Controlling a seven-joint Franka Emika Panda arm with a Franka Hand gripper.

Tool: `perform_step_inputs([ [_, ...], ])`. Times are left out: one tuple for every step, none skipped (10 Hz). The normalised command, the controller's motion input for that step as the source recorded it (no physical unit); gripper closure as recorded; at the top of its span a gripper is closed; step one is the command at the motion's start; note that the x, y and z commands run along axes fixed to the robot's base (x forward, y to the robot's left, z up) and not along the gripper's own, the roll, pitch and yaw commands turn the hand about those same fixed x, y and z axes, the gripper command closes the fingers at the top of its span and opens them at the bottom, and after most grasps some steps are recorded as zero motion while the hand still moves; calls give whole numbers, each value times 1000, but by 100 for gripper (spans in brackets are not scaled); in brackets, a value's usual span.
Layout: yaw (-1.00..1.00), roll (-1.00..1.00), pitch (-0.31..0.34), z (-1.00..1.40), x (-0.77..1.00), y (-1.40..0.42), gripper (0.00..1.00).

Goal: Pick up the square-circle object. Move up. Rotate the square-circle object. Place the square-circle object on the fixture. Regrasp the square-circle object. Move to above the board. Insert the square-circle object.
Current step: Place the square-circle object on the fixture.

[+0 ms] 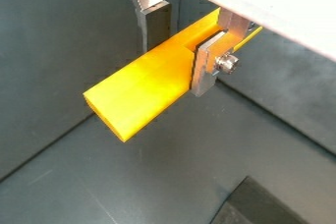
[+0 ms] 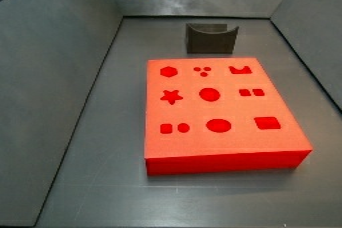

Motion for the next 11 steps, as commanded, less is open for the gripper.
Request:
perform_step_inputs([
  [6,-24,67,272,7,-1,100],
  [203,181,105,319,1000,-353,100],
  [198,179,115,280,1000,-346,100],
  [147,166,157,251,1000,-282,100],
  [119,152,164,229,1000,-252,100],
  [82,138,157,181,1000,-211,100],
  [66,136,154,154,1000,-181,100],
  [55,137,158,122,1000,-141,100],
  [51,137,164,107,1000,-123,100],
  [50,141,164,80,1000,-94,100],
  [49,144,167,60,1000,-76,100],
])
